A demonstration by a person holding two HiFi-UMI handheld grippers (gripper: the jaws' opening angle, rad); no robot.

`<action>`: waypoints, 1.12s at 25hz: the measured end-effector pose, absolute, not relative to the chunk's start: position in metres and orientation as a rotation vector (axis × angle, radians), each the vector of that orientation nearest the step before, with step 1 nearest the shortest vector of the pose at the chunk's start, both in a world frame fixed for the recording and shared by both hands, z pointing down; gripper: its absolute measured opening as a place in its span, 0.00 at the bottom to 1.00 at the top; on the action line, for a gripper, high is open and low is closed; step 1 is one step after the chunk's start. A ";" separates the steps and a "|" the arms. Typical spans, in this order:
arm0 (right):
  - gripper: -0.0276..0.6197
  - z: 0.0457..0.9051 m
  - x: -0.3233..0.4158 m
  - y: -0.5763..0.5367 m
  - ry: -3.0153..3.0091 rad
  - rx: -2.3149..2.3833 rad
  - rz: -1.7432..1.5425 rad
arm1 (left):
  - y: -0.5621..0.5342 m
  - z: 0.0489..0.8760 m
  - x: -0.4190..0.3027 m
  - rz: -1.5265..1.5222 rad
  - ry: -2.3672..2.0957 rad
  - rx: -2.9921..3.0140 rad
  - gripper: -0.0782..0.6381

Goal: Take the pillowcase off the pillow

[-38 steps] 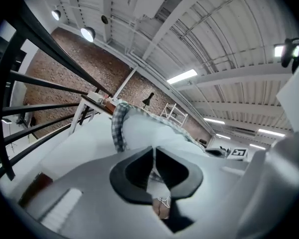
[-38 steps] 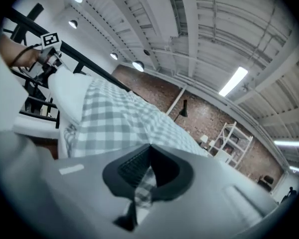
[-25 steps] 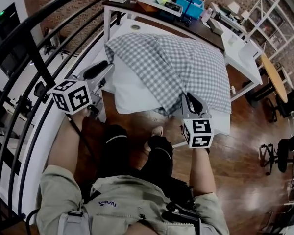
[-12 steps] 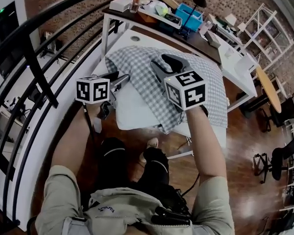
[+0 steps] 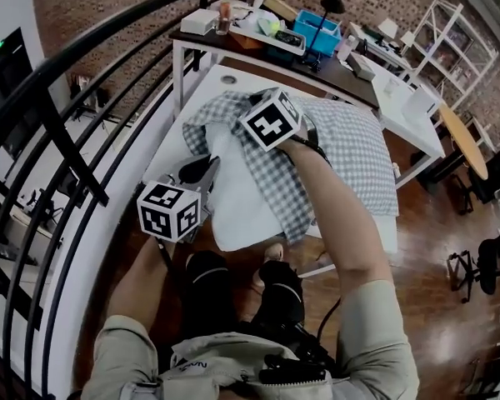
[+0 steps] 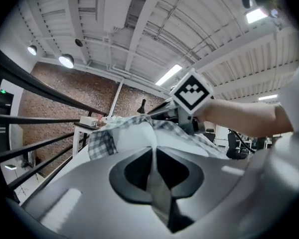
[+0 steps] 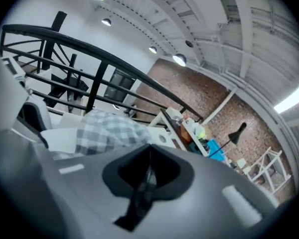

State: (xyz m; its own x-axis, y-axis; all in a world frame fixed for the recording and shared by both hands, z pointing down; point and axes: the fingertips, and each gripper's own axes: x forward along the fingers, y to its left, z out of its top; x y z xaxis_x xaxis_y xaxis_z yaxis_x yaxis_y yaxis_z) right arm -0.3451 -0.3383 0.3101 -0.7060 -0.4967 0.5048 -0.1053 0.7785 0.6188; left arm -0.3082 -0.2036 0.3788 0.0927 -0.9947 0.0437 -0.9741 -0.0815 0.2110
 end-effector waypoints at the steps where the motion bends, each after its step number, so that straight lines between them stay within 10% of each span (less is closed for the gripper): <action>1: 0.06 0.301 -0.342 -0.345 -2.279 0.490 -0.770 | -0.197 0.375 -0.301 -0.140 -2.014 2.213 0.15; 28: 0.05 0.276 -0.199 -0.516 -1.866 1.110 -0.861 | -0.126 0.333 -0.278 -0.303 -2.058 2.438 0.12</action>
State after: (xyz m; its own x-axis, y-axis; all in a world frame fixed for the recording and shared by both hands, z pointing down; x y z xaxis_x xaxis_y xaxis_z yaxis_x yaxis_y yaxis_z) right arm -0.1987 -0.5161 0.2758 -0.3098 -0.9087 0.2798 -0.3767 0.3875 0.8414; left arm -0.2781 -0.1262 0.3325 0.1581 -0.9701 -0.1842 -0.9820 -0.1740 0.0736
